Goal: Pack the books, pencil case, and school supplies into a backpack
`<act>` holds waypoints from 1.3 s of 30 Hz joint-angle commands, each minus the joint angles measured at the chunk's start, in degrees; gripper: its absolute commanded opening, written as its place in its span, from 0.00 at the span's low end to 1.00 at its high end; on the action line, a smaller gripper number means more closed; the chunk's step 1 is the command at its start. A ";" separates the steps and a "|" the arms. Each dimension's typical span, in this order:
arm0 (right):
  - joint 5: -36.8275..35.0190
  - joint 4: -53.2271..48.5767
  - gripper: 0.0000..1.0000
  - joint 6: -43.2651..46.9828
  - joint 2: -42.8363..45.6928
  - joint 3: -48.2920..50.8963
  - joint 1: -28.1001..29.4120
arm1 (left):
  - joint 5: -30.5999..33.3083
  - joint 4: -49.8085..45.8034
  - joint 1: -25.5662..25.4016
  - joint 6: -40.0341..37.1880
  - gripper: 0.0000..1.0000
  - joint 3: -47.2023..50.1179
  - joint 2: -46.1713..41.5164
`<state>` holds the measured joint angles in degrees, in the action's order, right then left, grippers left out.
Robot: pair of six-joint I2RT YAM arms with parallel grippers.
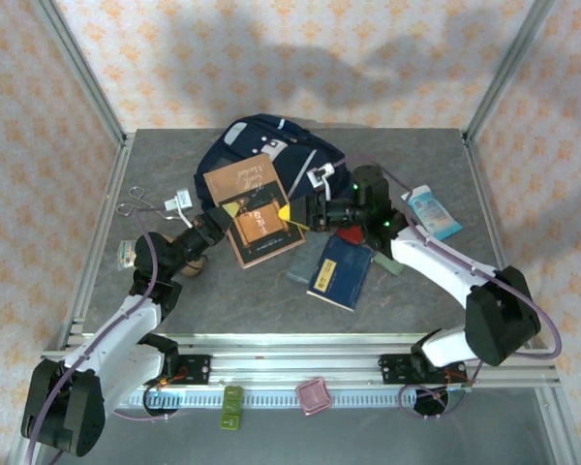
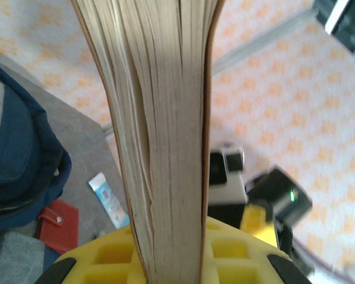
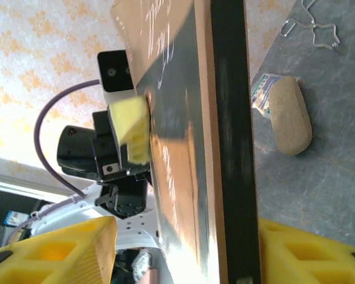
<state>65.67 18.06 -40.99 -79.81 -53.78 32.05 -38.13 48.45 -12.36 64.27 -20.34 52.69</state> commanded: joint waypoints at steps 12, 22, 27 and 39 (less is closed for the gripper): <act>-23.85 24.22 0.59 -12.49 4.12 7.73 8.99 | 18.86 20.12 -7.04 6.61 0.00 0.83 3.87; -34.60 17.06 0.00 -11.30 8.80 10.17 7.14 | 20.53 12.69 -8.98 1.77 0.50 -0.01 3.93; -36.80 9.63 0.00 -9.29 18.12 13.17 0.23 | 20.76 -9.37 -9.15 -11.01 0.61 -8.23 6.23; -47.37 -16.24 0.00 -1.81 33.73 12.27 -14.83 | 23.44 -42.87 -14.28 -34.08 0.69 -39.86 35.79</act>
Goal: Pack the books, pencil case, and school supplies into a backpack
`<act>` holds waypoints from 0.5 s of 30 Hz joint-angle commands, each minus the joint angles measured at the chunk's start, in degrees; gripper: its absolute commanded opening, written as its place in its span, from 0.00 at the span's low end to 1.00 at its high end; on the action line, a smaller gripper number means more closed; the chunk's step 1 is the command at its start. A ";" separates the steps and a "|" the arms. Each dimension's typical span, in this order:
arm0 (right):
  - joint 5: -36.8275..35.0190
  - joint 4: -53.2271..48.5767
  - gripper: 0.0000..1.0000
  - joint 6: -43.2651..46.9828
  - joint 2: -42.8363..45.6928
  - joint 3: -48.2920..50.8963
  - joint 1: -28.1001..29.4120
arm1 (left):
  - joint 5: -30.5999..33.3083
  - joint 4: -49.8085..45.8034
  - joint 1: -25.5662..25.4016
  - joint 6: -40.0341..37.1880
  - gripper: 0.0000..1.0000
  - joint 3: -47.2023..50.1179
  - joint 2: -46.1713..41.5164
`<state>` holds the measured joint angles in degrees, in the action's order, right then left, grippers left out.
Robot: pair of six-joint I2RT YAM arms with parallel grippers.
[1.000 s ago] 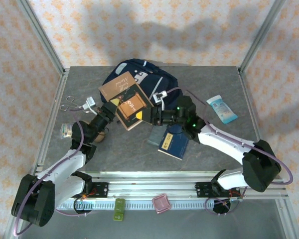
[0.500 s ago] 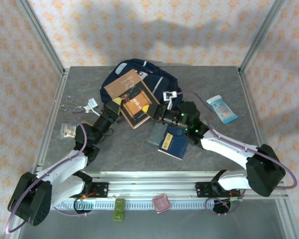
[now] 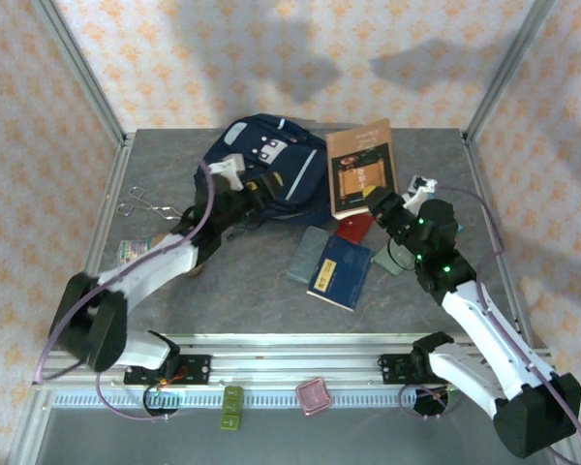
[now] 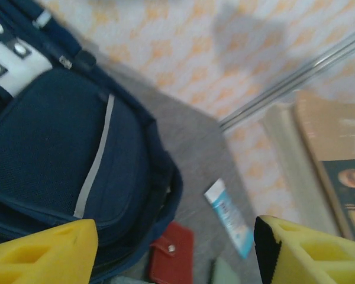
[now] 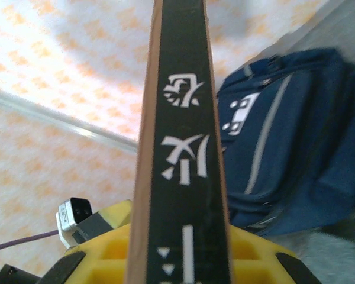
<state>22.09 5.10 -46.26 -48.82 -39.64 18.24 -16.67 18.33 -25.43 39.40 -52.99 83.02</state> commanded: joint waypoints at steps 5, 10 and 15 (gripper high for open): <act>-7.23 -7.78 0.00 5.20 5.65 -2.63 -2.18 | 6.76 -27.22 -3.83 -17.66 0.70 -26.24 21.11; -9.34 -11.39 0.00 5.81 6.01 -2.81 -2.23 | 9.98 -37.04 -5.03 -21.57 0.71 -43.17 34.76; -9.57 -12.93 0.00 6.03 6.87 -2.51 -2.18 | 21.32 -46.44 -8.89 -26.93 0.73 -58.71 45.40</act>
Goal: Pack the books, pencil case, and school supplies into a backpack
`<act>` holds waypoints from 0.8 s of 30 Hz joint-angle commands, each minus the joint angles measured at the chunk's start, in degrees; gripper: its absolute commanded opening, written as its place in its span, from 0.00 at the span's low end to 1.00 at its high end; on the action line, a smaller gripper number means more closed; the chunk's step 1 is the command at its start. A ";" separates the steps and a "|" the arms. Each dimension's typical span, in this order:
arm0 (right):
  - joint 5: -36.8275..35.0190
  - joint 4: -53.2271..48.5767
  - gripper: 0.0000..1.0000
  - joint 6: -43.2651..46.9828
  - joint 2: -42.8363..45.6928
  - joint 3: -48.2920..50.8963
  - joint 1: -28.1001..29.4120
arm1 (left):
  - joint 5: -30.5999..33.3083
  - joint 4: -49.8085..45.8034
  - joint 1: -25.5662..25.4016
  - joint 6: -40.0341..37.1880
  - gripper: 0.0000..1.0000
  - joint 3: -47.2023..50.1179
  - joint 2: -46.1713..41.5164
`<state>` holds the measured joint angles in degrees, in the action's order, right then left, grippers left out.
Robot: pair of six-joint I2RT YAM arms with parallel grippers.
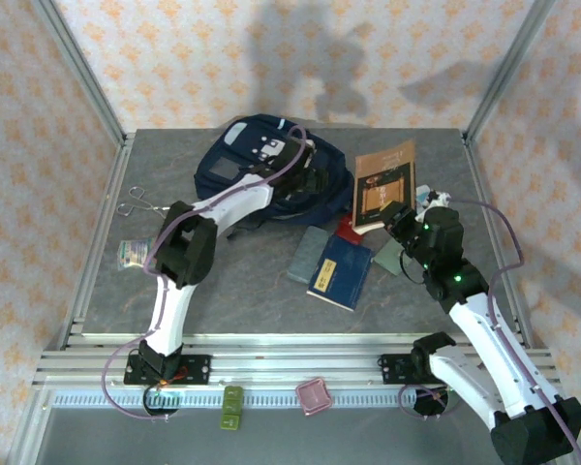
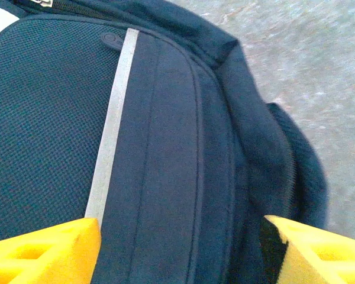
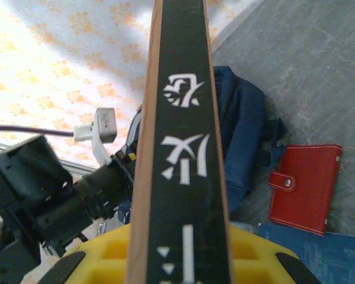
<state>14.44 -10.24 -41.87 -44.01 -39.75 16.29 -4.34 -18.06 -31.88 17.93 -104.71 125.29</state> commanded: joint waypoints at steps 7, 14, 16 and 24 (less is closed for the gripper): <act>-1.17 2.35 0.00 1.18 2.66 -1.83 -0.23 | 20.58 -14.19 -4.68 -8.67 0.64 -15.79 12.45; 0.38 4.03 0.00 0.52 2.03 -0.80 -0.28 | 26.11 -12.87 -4.60 -10.52 0.39 -15.06 15.45; 1.22 4.73 0.00 0.08 1.48 -0.36 -0.25 | 27.56 -12.49 -4.36 -10.90 0.34 -14.92 16.07; 2.09 5.82 0.00 -0.36 0.94 0.28 -0.26 | 25.58 -11.41 -3.37 -12.04 0.00 -13.51 15.76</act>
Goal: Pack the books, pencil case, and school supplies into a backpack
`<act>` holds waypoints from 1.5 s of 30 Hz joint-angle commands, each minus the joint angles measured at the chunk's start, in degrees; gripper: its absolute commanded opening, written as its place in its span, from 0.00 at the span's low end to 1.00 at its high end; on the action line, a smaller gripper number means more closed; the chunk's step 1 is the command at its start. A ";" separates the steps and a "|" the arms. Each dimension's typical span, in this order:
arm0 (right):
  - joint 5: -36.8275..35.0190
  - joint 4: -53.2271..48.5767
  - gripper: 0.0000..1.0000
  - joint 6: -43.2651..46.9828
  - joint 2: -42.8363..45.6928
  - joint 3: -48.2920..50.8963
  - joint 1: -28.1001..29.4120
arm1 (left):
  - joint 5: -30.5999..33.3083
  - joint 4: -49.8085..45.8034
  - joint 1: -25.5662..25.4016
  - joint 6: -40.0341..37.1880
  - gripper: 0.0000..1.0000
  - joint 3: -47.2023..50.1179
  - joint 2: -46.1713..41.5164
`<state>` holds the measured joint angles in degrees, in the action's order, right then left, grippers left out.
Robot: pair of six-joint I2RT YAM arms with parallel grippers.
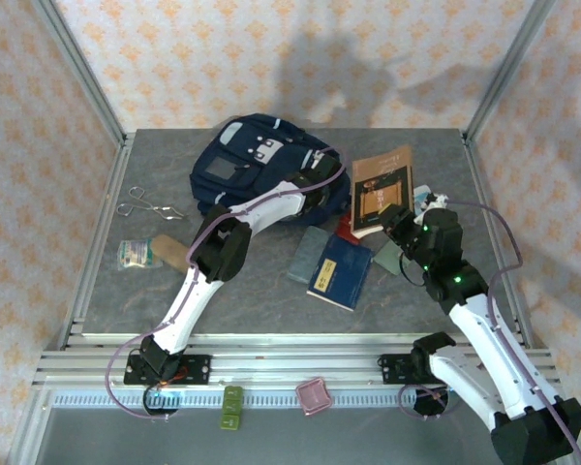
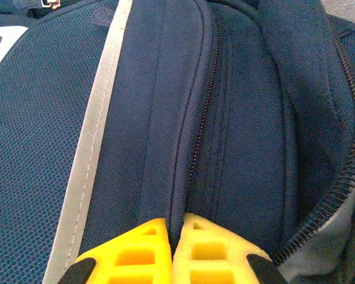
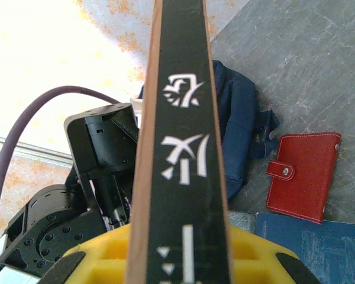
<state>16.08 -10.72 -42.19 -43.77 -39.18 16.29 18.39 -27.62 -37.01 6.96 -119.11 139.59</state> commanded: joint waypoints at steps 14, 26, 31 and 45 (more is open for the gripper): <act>0.86 7.44 0.00 -0.51 0.22 0.57 -0.28 | -2.17 1.58 1.91 -3.08 0.00 8.68 -17.58; 14.95 16.02 0.00 -0.99 -9.03 0.17 -0.30 | 0.03 4.61 2.72 -5.76 0.00 9.81 -27.01; 21.73 22.44 0.00 -2.20 -17.35 -1.88 -0.25 | 0.03 6.02 3.59 -7.30 0.00 11.02 -32.24; 33.11 27.47 0.00 -1.84 -46.28 -21.01 7.09 | -3.09 10.56 4.14 -11.88 0.00 16.95 -40.43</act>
<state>44.80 11.25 -45.12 -87.94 -55.18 22.46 15.44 -25.21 -32.58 -2.98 -102.54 104.03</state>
